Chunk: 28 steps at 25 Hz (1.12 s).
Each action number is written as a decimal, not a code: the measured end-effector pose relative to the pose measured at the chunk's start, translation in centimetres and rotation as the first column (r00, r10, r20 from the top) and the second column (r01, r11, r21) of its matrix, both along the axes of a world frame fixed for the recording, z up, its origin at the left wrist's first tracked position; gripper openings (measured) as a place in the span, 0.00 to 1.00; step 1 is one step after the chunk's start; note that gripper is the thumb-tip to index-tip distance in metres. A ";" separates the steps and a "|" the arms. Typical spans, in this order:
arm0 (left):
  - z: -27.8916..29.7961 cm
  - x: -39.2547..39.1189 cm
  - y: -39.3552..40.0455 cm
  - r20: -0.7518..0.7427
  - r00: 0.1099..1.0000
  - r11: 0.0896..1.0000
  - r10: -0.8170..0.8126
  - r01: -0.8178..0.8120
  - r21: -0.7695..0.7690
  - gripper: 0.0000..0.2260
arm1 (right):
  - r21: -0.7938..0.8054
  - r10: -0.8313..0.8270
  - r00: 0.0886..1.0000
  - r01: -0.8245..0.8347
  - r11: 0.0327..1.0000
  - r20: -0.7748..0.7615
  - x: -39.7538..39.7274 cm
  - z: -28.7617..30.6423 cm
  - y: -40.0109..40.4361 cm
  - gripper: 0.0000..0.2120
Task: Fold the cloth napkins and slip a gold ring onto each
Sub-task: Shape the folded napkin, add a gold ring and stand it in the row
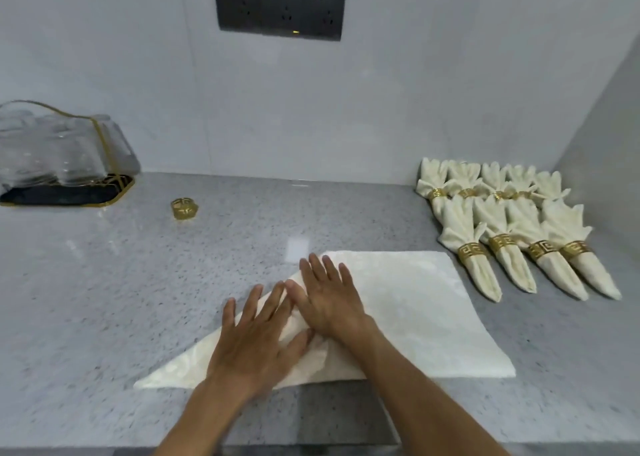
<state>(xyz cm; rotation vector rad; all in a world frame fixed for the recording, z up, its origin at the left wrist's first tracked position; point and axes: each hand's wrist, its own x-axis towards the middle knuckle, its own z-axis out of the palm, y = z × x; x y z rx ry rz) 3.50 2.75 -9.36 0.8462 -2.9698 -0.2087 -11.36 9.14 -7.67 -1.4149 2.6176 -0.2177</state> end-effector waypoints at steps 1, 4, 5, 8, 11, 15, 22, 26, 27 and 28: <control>0.0 0.0 -0.2 -0.012 1.000 1.000 0.001 -0.002 -0.020 0.38 | -0.015 0.011 1.000 -0.011 1.000 0.020 -0.3 -0.4 -0.1 0.45; -0.1 -0.1 0.0 0.031 1.000 1.000 -0.001 0.001 -0.006 0.38 | -0.201 0.013 0.998 -0.025 0.979 -0.061 -0.7 -0.4 1.3 0.29; -0.1 0.0 0.0 0.040 0.999 1.000 -0.001 0.000 0.010 0.39 | -0.277 -0.048 0.991 0.011 0.961 -0.128 -1.3 0.1 2.2 0.26; 0.4 0.1 -0.1 0.074 0.997 0.999 -0.004 0.001 0.046 0.42 | -0.392 -0.441 0.897 0.393 0.831 -0.034 -5.0 2.2 7.6 0.21; 0.6 0.0 0.0 0.094 0.996 0.999 -0.007 0.002 0.054 0.44 | -0.292 -0.746 0.655 0.741 0.605 0.116 -8.6 3.1 13.8 0.26; 0.8 0.3 0.3 0.095 0.995 0.998 0.002 -0.008 0.066 0.43 | -0.111 -0.765 0.637 0.771 0.627 0.096 -10.0 2.3 15.1 0.26; 0.9 0.4 0.6 0.101 0.995 0.998 0.005 -0.011 0.057 0.43 | -0.212 -0.601 0.514 0.839 0.502 0.613 -12.1 3.8 14.3 0.28; 1.0 0.5 0.6 0.074 0.997 0.996 -0.002 -0.004 0.086 0.41 | -0.306 -0.370 0.446 0.873 0.379 0.815 -11.9 4.8 14.5 0.33; 1.0 0.5 0.7 0.047 0.999 0.997 -0.013 0.009 0.081 0.39 | -0.314 -0.349 0.450 0.869 0.382 0.822 -11.2 4.8 14.7 0.28; 1.0 0.6 0.9 -0.019 0.999 0.998 -0.037 0.038 0.046 0.37 | -0.347 -0.351 0.494 0.846 0.404 0.796 -10.3 4.8 14.9 0.22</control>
